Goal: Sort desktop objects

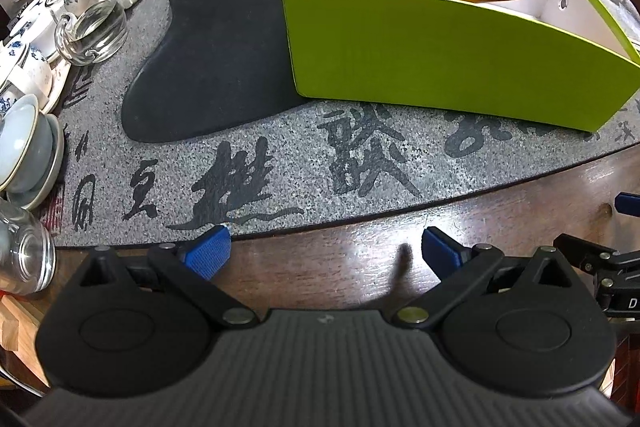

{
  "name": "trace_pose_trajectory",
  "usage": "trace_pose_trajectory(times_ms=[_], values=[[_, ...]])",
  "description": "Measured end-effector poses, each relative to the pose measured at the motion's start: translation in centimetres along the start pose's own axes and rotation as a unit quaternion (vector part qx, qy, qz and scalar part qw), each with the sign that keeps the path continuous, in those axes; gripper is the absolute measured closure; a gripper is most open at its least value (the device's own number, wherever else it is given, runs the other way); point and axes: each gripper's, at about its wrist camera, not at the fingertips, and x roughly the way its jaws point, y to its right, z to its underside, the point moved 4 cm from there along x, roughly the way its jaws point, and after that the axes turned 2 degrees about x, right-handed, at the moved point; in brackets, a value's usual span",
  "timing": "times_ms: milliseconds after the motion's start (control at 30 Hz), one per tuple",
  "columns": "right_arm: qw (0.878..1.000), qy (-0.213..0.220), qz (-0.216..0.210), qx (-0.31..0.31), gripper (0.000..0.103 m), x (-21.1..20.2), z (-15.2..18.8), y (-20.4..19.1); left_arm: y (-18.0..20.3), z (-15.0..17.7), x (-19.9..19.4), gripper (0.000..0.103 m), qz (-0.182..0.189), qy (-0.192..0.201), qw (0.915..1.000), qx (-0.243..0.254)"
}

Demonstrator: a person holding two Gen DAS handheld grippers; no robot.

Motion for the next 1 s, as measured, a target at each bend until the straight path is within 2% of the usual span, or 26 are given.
trace_pose_trajectory(times_ms=[1000], values=[[1.0, -0.001, 0.006, -0.005, 0.0, 0.8, 0.3, -0.9, 0.9, 0.6, 1.7, 0.002, 0.01, -0.022, 0.9997, 0.004]])
